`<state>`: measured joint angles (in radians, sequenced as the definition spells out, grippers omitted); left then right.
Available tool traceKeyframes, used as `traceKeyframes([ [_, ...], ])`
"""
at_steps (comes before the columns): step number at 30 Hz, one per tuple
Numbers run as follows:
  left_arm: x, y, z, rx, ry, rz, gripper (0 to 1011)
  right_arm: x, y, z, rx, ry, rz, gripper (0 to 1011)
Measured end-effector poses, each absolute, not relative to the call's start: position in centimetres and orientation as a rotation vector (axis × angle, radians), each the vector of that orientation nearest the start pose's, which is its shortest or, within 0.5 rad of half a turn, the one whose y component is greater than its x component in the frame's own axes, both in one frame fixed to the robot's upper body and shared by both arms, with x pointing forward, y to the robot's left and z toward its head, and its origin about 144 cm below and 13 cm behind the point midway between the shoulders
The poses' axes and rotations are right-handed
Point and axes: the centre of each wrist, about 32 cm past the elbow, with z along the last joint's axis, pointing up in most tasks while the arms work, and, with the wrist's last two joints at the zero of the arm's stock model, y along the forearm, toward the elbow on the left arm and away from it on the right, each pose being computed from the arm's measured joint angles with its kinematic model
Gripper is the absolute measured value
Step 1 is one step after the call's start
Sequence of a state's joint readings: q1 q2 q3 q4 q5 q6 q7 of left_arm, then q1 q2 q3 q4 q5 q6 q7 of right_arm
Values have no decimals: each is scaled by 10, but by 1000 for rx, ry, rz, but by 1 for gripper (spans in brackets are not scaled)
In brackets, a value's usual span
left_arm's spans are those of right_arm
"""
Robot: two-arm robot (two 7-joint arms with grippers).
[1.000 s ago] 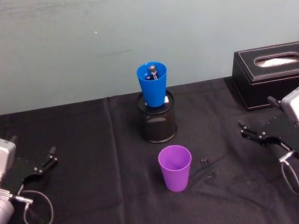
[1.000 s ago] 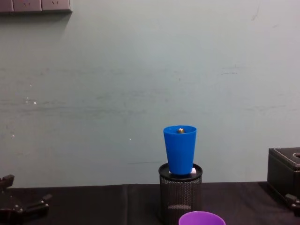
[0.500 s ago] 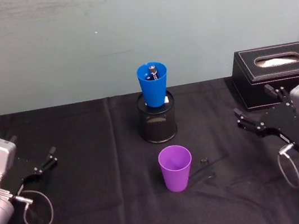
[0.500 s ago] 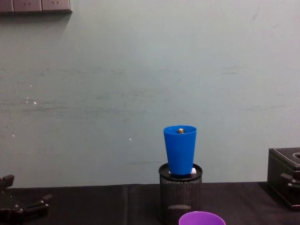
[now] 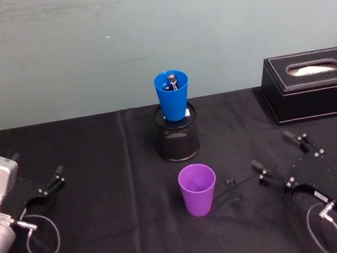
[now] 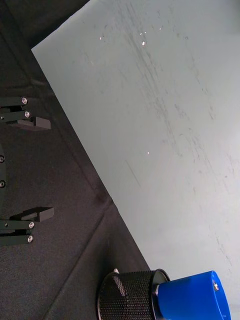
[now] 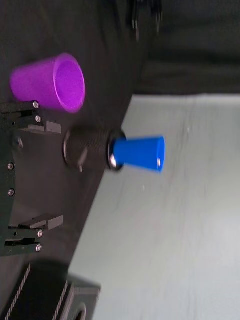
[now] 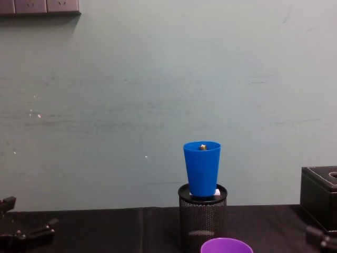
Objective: Pick up one cup with a gripper and tap it against the other cup.
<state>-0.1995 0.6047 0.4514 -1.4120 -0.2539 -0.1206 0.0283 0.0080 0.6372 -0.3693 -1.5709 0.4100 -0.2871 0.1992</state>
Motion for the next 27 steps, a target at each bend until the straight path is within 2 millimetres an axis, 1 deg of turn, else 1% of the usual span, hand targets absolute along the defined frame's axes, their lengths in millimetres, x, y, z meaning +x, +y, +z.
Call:
traceKeyframes([
  [4,489,310,1140,304,-285,1248,1000,437,-307,1131,-80,-167,-918,1002],
  [10,489,310,1140,304,-285,1248,1000,445,-301,1128,-108,-133,-828,1002],
  [16,489,310,1140,305,-285,1248,1000,461,-290,1124,-127,-106,-776,1002],
  [17,489,310,1140,304,-285,1248,1000,461,-290,1124,-127,-106,-776,1002],
  [27,489,310,1140,304,-285,1248,1000,488,-276,1112,-122,-79,-746,1002],
])
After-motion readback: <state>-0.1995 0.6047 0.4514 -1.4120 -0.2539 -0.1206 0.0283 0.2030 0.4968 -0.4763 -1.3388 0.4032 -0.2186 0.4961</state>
